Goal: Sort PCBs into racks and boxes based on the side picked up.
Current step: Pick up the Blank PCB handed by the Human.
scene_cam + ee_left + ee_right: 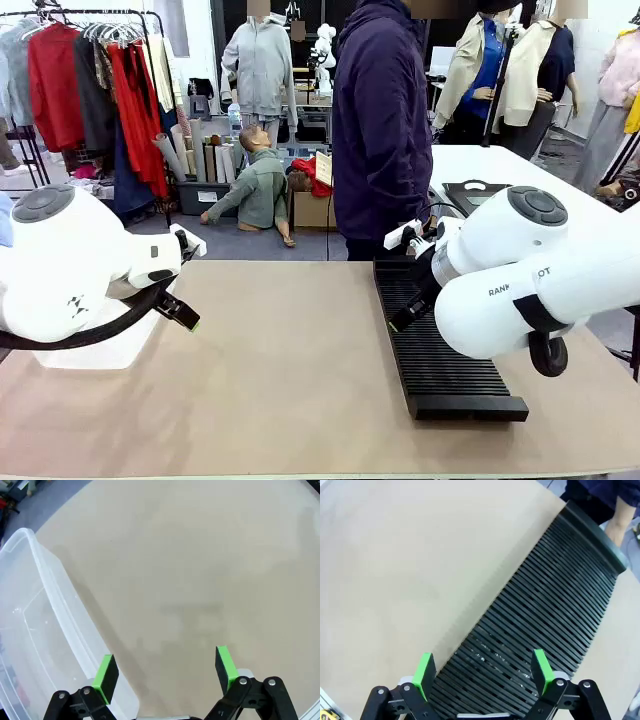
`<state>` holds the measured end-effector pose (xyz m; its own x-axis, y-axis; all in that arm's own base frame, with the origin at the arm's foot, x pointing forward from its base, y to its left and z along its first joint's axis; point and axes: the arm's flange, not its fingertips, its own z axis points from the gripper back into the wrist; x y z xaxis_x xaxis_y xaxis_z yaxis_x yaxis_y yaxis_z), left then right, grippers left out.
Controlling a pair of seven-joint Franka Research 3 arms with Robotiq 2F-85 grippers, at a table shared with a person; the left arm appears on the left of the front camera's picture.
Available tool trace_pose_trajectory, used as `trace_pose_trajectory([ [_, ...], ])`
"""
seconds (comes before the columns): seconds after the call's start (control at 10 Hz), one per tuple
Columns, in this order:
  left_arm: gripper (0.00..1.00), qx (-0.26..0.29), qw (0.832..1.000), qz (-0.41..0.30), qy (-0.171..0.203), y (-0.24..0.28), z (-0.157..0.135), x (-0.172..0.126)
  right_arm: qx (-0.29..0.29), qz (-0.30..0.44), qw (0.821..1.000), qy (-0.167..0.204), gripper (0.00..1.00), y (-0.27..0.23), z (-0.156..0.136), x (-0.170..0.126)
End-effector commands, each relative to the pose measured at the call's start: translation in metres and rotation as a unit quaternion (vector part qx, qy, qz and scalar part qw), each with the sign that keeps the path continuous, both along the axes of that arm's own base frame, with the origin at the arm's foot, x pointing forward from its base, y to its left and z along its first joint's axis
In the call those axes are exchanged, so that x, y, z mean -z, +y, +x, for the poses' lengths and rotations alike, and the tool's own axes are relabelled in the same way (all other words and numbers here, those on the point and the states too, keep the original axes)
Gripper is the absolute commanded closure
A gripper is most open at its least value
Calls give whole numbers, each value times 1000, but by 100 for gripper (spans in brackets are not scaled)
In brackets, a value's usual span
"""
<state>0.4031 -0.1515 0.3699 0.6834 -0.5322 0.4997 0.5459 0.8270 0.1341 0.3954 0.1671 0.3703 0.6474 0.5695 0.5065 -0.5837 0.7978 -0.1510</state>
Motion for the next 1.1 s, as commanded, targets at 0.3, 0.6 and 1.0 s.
trace_pose_trajectory([
  [0.3,0,0,1000,0,0,0,0,0,0,0,1000,0,0,0,0,0],
  [0.6,0,0,1000,0,0,0,0,0,0,0,1000,0,0,0,0,0],
  [1.0,0,0,1000,0,0,0,0,0,0,0,1000,0,0,0,0,0],
])
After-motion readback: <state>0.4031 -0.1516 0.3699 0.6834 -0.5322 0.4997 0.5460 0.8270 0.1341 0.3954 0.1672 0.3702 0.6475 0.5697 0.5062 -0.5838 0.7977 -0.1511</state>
